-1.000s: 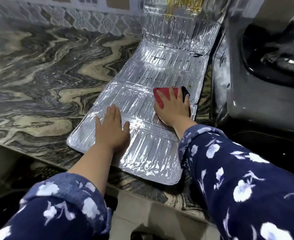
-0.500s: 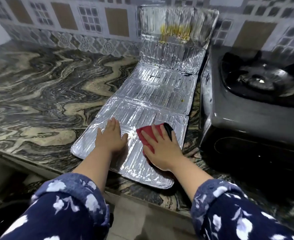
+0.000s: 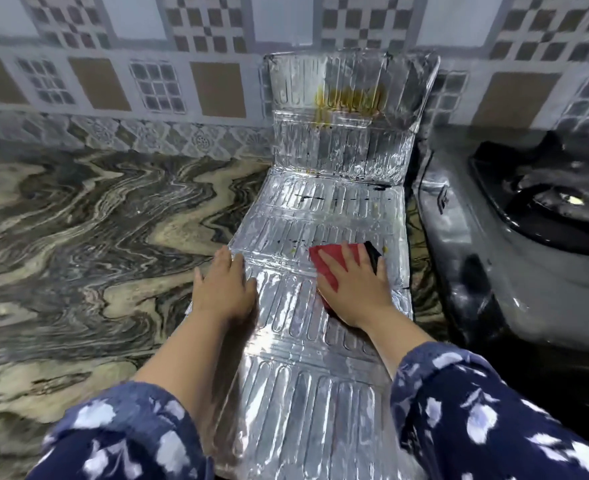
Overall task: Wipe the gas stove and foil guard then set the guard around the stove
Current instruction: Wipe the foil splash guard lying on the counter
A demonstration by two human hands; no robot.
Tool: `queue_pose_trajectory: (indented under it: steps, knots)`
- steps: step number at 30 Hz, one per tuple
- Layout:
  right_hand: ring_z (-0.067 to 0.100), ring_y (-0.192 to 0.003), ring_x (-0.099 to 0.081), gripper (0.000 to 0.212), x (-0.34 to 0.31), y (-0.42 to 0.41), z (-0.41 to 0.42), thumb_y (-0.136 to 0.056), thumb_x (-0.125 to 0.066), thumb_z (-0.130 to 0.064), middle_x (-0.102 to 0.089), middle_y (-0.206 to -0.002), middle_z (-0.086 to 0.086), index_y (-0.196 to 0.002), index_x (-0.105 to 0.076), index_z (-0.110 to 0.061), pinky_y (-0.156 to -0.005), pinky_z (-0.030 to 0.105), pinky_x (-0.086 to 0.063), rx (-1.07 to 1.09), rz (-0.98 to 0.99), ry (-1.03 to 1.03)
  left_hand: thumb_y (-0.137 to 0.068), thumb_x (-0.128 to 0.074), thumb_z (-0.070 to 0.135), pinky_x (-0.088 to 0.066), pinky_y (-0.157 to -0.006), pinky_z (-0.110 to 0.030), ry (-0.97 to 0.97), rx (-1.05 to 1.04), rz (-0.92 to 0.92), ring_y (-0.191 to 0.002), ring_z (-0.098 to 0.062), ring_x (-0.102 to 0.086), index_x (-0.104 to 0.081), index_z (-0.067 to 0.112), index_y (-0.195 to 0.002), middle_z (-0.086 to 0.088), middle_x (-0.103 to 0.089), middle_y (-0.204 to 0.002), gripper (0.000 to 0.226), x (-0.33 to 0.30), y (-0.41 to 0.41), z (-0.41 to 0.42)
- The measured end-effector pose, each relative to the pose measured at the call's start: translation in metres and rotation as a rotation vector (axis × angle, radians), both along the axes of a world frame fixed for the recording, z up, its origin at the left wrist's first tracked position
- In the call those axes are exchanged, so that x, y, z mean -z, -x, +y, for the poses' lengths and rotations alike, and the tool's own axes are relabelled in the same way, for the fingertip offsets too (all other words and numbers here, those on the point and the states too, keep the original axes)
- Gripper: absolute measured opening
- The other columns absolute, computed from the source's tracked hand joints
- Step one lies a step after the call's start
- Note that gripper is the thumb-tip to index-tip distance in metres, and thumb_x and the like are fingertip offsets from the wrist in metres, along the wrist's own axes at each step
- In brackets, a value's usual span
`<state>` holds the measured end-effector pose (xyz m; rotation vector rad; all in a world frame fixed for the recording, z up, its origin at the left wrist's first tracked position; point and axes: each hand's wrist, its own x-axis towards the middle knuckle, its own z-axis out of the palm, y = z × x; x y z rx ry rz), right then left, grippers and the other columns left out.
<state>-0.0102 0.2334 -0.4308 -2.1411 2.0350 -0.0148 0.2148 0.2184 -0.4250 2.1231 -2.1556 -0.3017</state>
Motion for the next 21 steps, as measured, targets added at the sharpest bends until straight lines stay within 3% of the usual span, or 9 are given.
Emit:
queue_pose_trajectory:
  steps: [5,13,21]
  knots:
    - [0.028,-0.146,0.017,0.062,0.002,0.007,-0.032,-0.093,-0.008,-0.062,0.014,-0.161,0.001,-0.15,-0.001,-0.04,-0.116,0.057,0.006,0.062,0.002,-0.003,-0.098,-0.028,0.042,-0.004,-0.119,-0.048,-0.058,-0.009,0.021,-0.149,-0.017,-0.002,-0.016,0.019,-0.151,-0.004,-0.003,-0.162,0.059,0.002,-0.009,-0.025]
    - [0.033,-0.145,0.02,0.062,0.001,0.02,-0.076,-0.093,-0.009,-0.06,0.012,-0.161,0.005,-0.151,-0.001,-0.039,-0.114,0.061,0.011,0.25,-0.007,-0.006,-0.098,-0.024,0.049,-0.003,-0.12,-0.046,-0.023,0.025,-0.011,-0.149,-0.018,0.002,-0.01,0.017,-0.152,-0.004,0.001,-0.162,0.064,0.013,-0.013,-0.03]
    - [0.025,-0.147,0.017,0.052,-0.003,-0.074,-0.084,-0.099,-0.014,-0.047,0.009,-0.161,-0.003,-0.15,-0.006,-0.041,-0.116,0.054,0.013,-0.087,-0.101,-0.041,-0.098,-0.022,0.05,0.0,-0.12,-0.044,-0.054,0.031,-0.028,-0.149,-0.017,0.007,-0.006,0.015,-0.153,-0.003,0.006,-0.161,0.067,0.012,-0.012,-0.03]
